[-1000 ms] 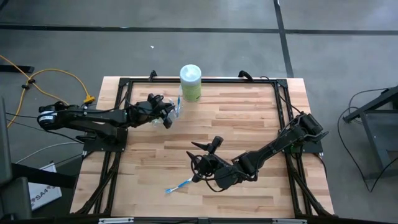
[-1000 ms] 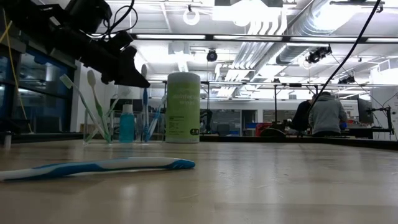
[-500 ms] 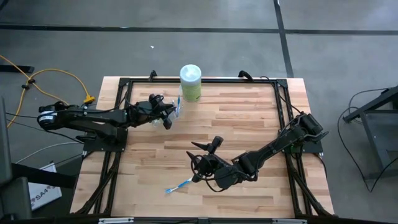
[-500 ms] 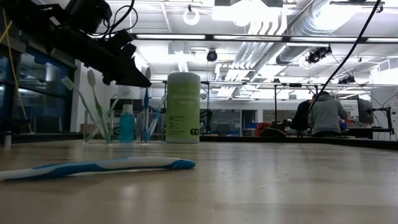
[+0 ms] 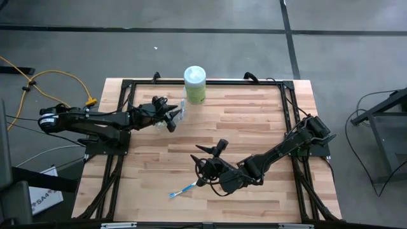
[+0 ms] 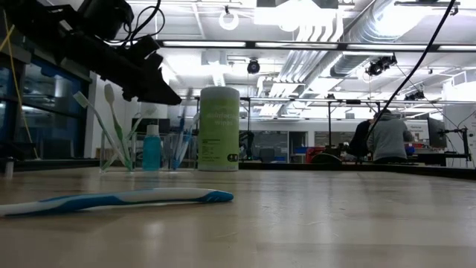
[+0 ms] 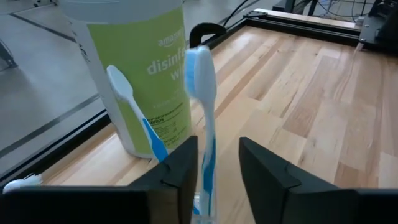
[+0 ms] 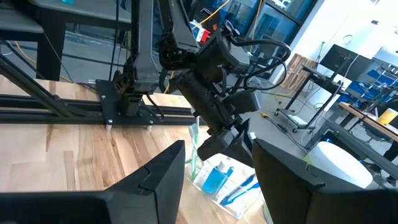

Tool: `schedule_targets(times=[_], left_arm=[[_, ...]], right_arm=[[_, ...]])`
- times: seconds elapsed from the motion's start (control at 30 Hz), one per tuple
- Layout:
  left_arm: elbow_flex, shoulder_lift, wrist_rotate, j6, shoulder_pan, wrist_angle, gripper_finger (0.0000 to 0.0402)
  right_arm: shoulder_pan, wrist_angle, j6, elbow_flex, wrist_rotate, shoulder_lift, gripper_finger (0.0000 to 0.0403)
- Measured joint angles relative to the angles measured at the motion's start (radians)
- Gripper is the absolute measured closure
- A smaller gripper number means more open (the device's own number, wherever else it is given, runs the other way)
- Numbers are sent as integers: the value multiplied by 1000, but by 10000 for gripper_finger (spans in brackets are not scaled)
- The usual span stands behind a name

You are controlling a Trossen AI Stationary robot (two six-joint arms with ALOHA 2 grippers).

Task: Pick & Place toothbrushing station
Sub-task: Put the blue toothbrush into the transparent organizer

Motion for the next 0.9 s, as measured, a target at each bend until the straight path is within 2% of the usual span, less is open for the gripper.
schedule_targets(times=[0.2,0.43,0.57,0.63,0.73,0.8,0.9], left_arm=[[0,0,1,-8,0,0,247],[0,0,3,-9,-44,0,243],[0,-9,4,-12,-109,1,243],[0,-26,22,-16,-154,0,243],[0,-64,79,-19,-234,2,243],[0,-90,104,-19,-295,0,243],[0,-126,106,-19,-394,1,243]], right_arm=[[0,0,0,0,-29,0,223],[0,-1,10,0,-30,-1,223],[-8,-66,129,0,-62,-2,223],[-20,-158,242,0,-129,-2,223],[-52,-304,398,0,-285,-1,223],[-73,-337,431,0,-388,11,223],[-93,-350,389,-1,-535,19,223]])
